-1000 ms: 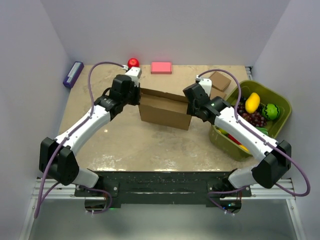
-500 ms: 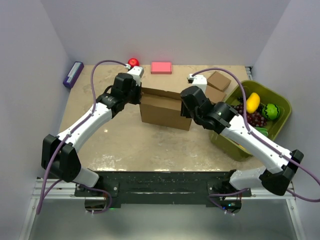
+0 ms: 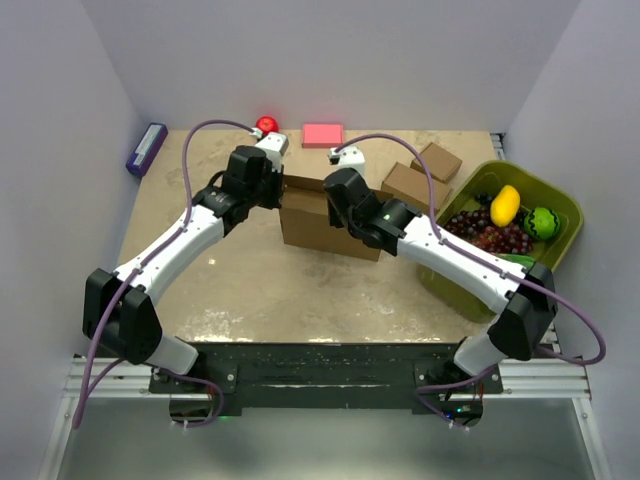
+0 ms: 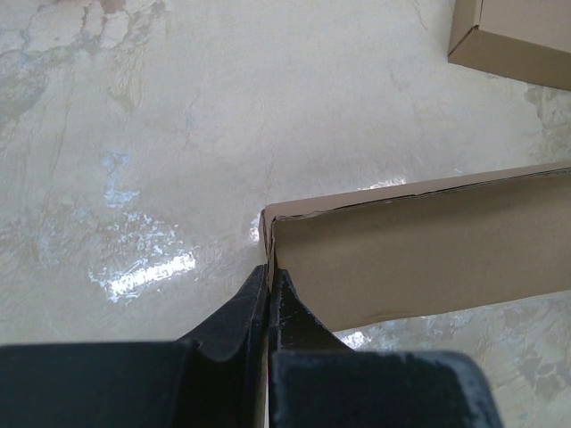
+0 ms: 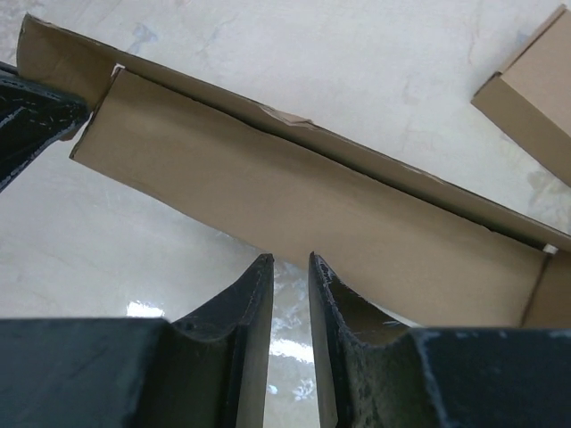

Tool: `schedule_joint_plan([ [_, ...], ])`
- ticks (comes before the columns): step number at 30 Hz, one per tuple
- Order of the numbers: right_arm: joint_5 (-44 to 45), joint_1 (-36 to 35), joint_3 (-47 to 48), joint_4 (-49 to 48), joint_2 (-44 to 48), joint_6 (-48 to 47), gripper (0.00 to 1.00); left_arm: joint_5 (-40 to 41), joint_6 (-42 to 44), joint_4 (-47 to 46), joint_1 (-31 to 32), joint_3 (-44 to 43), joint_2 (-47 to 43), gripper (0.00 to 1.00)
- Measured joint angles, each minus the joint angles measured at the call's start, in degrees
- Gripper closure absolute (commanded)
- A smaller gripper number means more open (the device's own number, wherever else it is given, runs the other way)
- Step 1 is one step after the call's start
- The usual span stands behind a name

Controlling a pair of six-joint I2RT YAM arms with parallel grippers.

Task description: Fold the paper box

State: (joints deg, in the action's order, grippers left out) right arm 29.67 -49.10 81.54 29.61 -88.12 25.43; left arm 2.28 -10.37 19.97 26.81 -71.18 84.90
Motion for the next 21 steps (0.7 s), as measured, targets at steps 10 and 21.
schedule_joint_plan([
  [10, 1.66, -0.07, -5.42, -5.79, -1.62, -1.01, 0.78, -1.31, 0.07, 0.09, 0.0, -0.39, 0.28, 1.0],
  [21, 2.45, -0.13, -7.63, -7.8, -0.52, 0.76, 0.8, -2.56, -2.69, 0.5, -0.13, -0.74, 0.39, 1.0],
])
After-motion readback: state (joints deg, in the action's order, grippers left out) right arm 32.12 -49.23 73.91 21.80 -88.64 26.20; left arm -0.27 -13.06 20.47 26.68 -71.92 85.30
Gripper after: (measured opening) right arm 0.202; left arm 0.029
